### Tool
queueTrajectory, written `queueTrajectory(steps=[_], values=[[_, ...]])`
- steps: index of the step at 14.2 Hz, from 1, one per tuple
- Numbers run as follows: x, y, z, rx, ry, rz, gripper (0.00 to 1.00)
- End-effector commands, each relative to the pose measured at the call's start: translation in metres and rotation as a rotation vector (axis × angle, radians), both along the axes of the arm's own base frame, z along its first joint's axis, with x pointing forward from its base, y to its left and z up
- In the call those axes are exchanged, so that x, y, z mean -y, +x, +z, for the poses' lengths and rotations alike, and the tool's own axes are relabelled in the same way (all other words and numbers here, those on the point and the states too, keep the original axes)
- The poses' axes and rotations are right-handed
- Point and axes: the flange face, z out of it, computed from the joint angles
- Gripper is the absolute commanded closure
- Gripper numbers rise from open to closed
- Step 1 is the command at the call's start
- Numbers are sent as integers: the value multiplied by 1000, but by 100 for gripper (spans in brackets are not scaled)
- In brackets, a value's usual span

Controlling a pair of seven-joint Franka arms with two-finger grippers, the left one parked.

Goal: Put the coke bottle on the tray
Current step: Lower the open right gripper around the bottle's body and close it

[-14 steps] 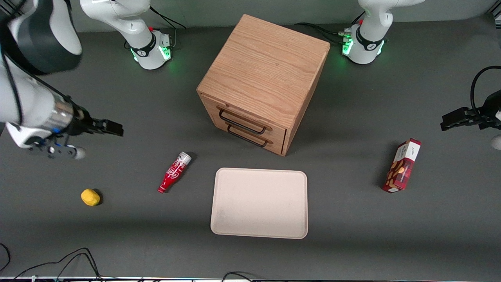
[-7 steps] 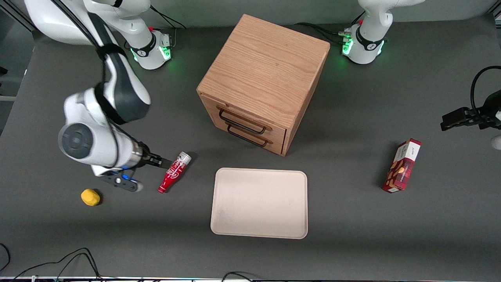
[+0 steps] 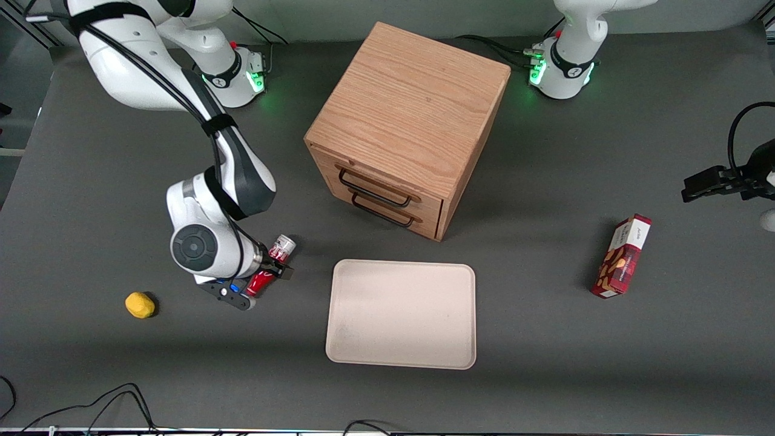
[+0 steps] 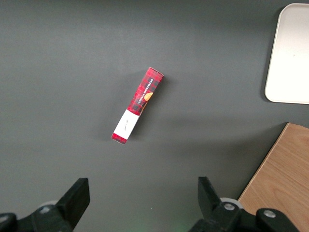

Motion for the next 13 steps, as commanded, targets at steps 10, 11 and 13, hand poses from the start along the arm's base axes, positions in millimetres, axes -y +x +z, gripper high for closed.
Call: queueTrajectory(steps=[10, 11, 13], values=[[44, -20, -71, 53, -51, -159, 1], [44, -20, -74, 60, -49, -170, 1], [44, -20, -83, 67, -48, -195, 2]])
